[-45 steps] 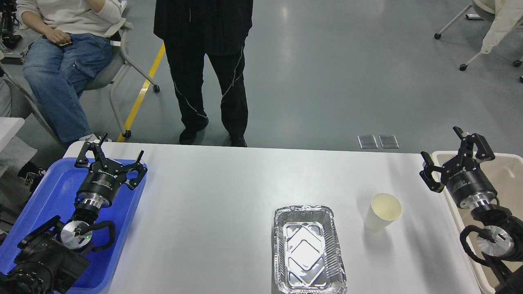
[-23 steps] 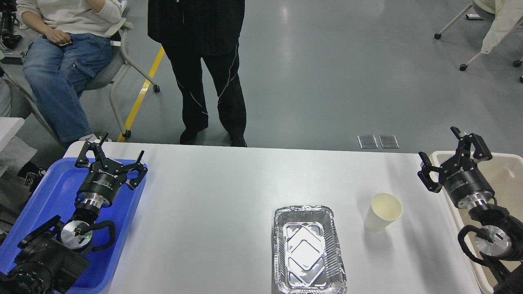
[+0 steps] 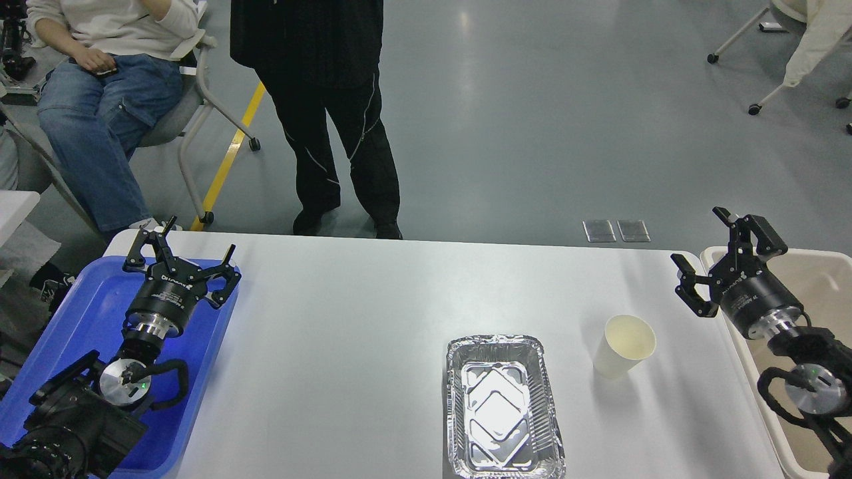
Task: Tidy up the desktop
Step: 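Move the open right gripper toward the white paper cup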
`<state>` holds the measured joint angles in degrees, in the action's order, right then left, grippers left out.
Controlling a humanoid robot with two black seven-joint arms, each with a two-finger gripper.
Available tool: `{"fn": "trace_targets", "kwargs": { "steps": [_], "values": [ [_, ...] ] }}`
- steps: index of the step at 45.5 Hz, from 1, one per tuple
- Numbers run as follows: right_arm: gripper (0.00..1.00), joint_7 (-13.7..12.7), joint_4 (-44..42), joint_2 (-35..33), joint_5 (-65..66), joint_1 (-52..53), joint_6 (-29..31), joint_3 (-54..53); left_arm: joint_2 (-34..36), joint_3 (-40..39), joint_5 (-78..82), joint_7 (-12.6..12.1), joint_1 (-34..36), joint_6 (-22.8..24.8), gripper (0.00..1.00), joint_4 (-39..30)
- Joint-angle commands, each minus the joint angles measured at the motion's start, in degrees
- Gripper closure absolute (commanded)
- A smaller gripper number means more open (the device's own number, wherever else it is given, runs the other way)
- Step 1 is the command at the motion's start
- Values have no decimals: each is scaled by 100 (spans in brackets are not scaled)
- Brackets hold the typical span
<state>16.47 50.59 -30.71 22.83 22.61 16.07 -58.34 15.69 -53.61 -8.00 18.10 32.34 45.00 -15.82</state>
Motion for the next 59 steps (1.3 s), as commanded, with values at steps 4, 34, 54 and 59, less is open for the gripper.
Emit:
{"fn": "trace_targets", "kwargs": {
  "steps": [4, 34, 54, 59],
  "values": [
    [0, -206, 714, -717, 625, 147, 28, 314, 5, 0, 0, 0, 0, 0, 0, 0],
    [0, 207, 1875, -1437, 3113, 349, -8, 648, -4, 0, 0, 0, -9, 0, 0, 0],
    [0, 207, 2148, -1737, 5451, 981, 1, 1781, -4, 0, 0, 0, 0, 0, 0, 0],
    [0, 207, 2148, -1807, 5785, 1464, -16, 2510, -4, 0, 0, 0, 0, 0, 0, 0]
  ]
}}
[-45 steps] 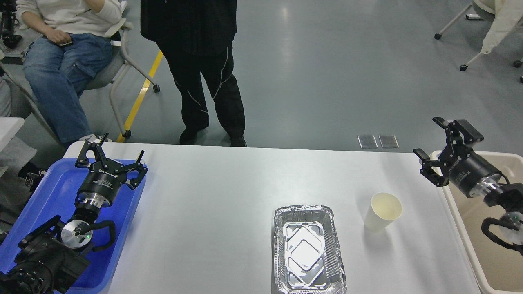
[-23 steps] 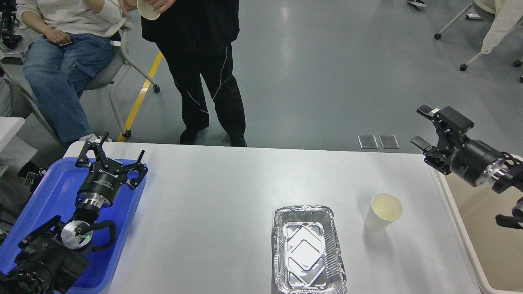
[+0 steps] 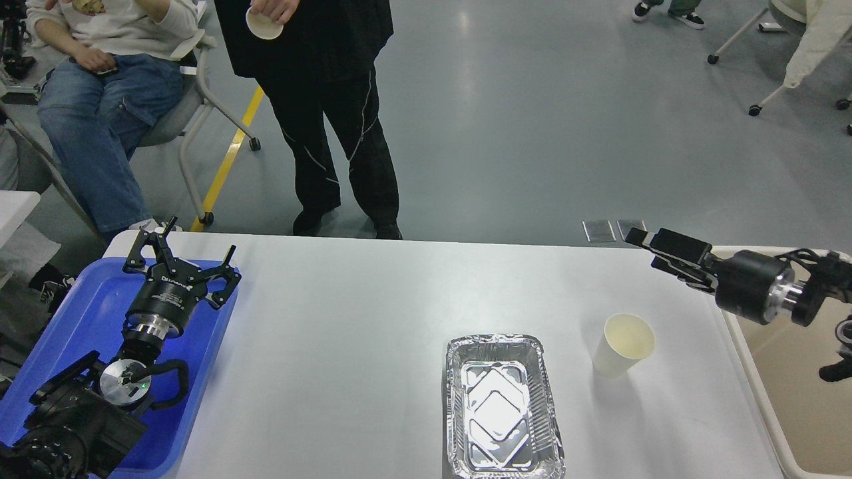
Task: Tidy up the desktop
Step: 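Move the open right gripper toward the white paper cup, then close the right gripper around the white paper cup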
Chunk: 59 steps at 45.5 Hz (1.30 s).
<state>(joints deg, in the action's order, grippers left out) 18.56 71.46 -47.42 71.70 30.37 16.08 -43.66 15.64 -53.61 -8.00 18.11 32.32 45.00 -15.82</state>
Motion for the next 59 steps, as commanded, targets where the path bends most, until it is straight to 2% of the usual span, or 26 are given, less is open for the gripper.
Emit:
{"fn": "trace_targets", "kwargs": {
  "steps": [1, 14, 21, 49, 56, 59],
  "values": [
    [0, -1, 52, -162, 925, 777, -26, 1200, 0, 0, 0, 0, -6, 0, 0, 0],
    [1, -1, 8, -233, 1223, 1463, -61, 2572, 0, 0, 0, 0, 3, 0, 0, 0],
    [1, -19, -176, -189, 1935, 1586, -544, 2986, 0, 0, 0, 0, -6, 0, 0, 0],
    [0, -28, -1618, 611, 2085, 1604, -1133, 3777, 0, 0, 0, 0, 3, 0, 0, 0],
    [4, -28, -1626, 655, 2094, 1613, -1142, 3777, 0, 0, 0, 0, 3, 0, 0, 0],
    [11, -28, -1653, 655, 2094, 1613, -1142, 3777, 0, 0, 0, 0, 3, 0, 0, 0]
  ]
}}
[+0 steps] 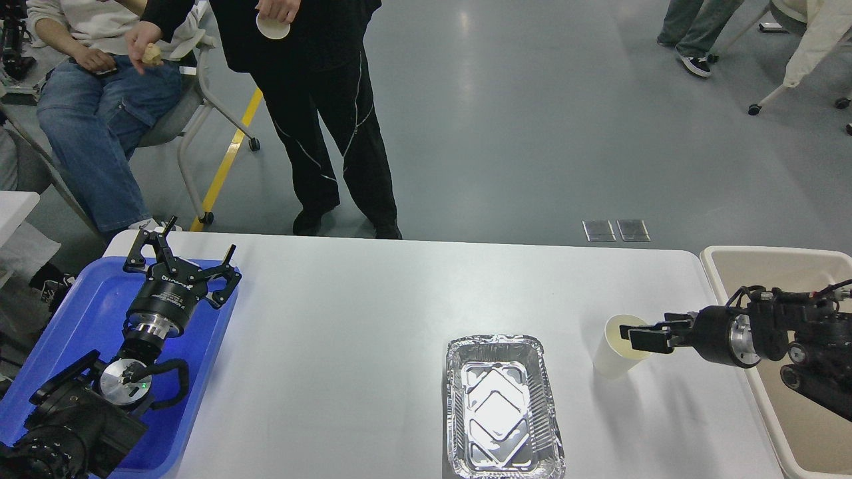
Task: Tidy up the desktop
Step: 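Close the right gripper around the white paper cup, then lift the cup with the right gripper and carry it over the beige bin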
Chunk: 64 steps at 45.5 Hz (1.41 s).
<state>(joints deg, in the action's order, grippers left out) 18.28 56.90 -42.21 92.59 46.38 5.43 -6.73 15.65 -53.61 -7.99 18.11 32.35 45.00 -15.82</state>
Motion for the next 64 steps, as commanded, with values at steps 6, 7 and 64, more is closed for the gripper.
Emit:
{"fn": "trace_targets", "kwargs": {
  "steps": [6, 7, 64],
  "values": [
    [14, 8, -241, 187, 5, 12, -77, 102, 0, 0, -1, 0, 0, 0, 0, 0],
    [14, 9, -276, 204, 14, 12, -77, 120, 0, 0, -1, 0, 0, 0, 0, 0],
    [100, 9, -513, 73, -1006, 908, 485, 454, 0, 0, -1, 0, 0, 0, 0, 0]
  ]
}}
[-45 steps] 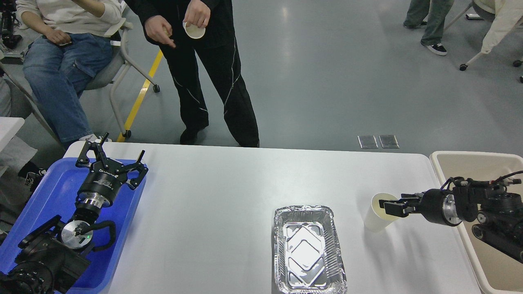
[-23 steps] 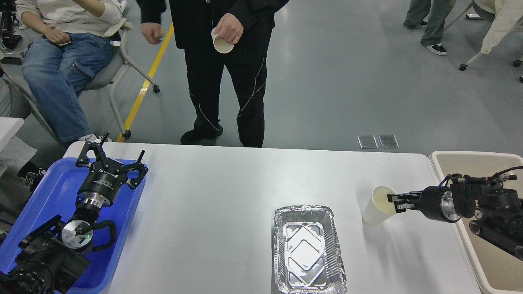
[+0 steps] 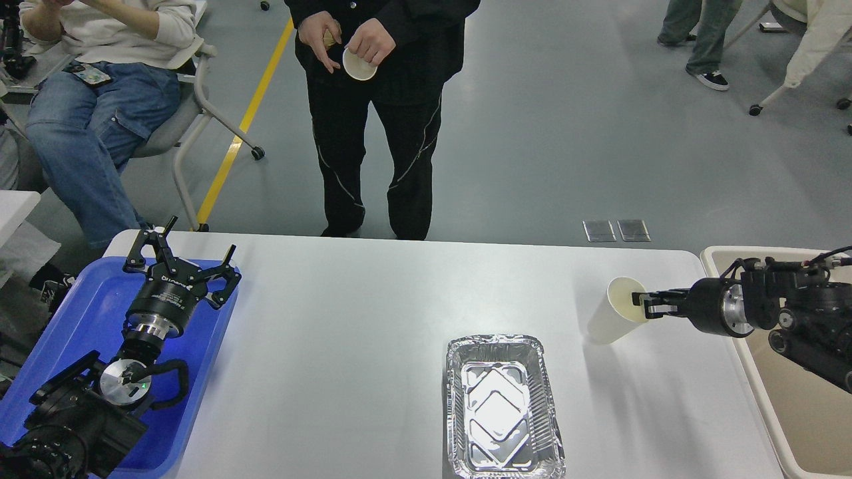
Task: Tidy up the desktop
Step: 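Lift the cup with the right gripper and carry it over the beige bin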
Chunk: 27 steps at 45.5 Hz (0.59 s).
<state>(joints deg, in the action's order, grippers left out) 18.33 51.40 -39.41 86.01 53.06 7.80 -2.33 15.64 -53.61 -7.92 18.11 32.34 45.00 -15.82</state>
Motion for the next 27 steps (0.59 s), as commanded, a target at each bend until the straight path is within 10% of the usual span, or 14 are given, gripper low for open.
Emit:
{"fn": "trace_targets", "kwargs": {
  "steps": [1, 27],
  "values": [
    [100, 4, 45, -216, -331, 275, 248, 22, 0, 0, 1, 0, 0, 0, 0, 0],
    [100, 31, 757, -760, 47, 1145, 178, 532, 0, 0, -7, 0, -9, 0, 0, 0]
  ]
}}
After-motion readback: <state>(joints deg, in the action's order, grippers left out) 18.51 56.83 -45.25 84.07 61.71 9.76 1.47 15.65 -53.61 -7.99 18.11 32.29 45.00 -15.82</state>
